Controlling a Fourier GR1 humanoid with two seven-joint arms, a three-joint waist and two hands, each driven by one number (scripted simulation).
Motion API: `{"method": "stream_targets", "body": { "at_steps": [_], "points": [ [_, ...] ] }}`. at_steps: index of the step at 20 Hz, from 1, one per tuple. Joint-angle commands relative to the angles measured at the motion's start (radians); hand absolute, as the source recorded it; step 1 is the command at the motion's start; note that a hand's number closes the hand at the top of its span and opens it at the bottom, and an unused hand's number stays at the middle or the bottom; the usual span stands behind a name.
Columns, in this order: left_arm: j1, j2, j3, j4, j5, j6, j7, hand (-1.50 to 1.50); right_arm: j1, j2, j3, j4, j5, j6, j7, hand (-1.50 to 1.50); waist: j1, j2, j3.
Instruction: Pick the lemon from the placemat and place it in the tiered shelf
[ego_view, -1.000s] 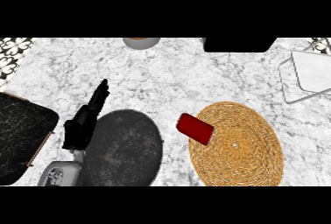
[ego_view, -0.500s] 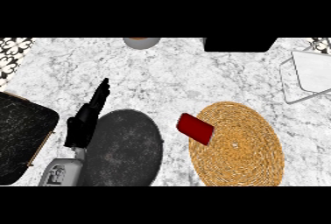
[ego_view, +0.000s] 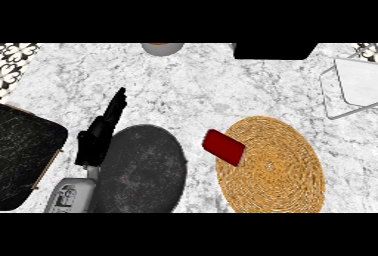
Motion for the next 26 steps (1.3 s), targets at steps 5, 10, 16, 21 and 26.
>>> {"method": "stream_targets", "body": {
  "at_steps": [5, 10, 16, 21, 26],
  "points": [
    [0.014, 0.023, 0.015, -0.024, 0.02, -0.03, 0.004, 0.0, -0.054, 0.006, 0.01, 0.309, 0.042, -0.246, -0.184, 1.5, 0.007, 0.001, 0.0],
    [-0.003, -0.003, 0.002, 0.021, -0.005, 0.0, -0.019, 0.0, -0.102, 0.038, -0.137, 0.359, -0.191, -0.315, -0.313, 1.5, 0.006, 0.005, 0.001],
    [-0.013, 0.017, 0.024, 0.037, 0.01, -0.019, -0.035, 0.0, -0.146, 0.008, -0.146, 0.551, -0.258, -0.373, -0.456, 1.5, 0.003, 0.002, 0.0],
    [0.018, -0.026, -0.023, -0.049, -0.023, 0.023, 0.036, 0.0, -0.169, -0.014, -0.132, 0.649, -0.272, -0.41, -0.505, 1.5, 0.003, 0.001, 0.0],
    [-0.005, 0.014, 0.015, 0.002, 0.01, -0.021, -0.009, 0.0, -0.146, -0.123, -0.136, 0.766, -0.096, -0.501, -0.318, -1.5, 0.006, 0.005, 0.0]
  ]
}}
